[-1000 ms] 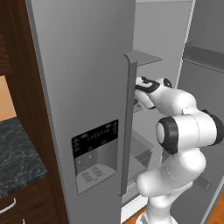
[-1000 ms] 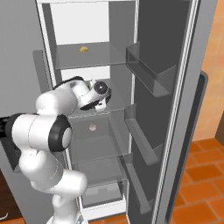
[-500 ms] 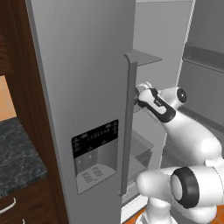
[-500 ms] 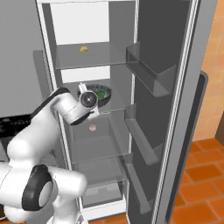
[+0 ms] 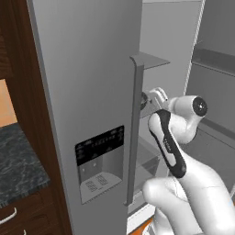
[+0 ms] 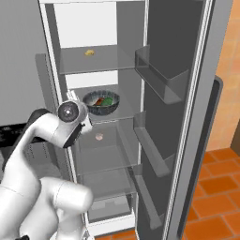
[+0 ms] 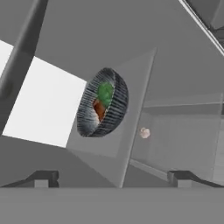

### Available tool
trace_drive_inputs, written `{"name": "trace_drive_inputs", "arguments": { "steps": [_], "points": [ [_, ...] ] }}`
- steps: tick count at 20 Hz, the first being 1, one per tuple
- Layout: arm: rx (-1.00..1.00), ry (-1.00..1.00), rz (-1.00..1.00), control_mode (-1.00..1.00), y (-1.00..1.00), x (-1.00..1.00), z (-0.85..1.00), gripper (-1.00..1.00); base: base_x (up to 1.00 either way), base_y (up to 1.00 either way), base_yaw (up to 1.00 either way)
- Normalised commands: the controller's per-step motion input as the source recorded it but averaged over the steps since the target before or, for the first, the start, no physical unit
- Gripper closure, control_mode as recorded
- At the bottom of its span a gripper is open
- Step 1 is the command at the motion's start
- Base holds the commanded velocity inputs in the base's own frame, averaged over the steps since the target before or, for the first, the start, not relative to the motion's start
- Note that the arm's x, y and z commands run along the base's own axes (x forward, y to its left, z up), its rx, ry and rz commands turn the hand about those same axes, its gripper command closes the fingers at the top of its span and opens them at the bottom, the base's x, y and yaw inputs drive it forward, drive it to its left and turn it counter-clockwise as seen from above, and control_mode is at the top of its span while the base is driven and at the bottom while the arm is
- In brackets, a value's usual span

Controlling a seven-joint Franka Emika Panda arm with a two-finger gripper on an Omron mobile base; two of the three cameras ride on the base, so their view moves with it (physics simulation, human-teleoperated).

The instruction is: Pick the chicken drumstick and broccoli from their plates and place them in the bowl. Then put the bowl in the fridge.

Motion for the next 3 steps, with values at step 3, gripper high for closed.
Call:
{"name": "trace_drive_inputs", "arguments": {
  "steps": [3],
  "points": [
    [-0.08, 0.00, -0.04, -1.00, 0.09, -0.81, 0.49, -1.00, 0.00, 0.00, 0.00]
  ]
}}
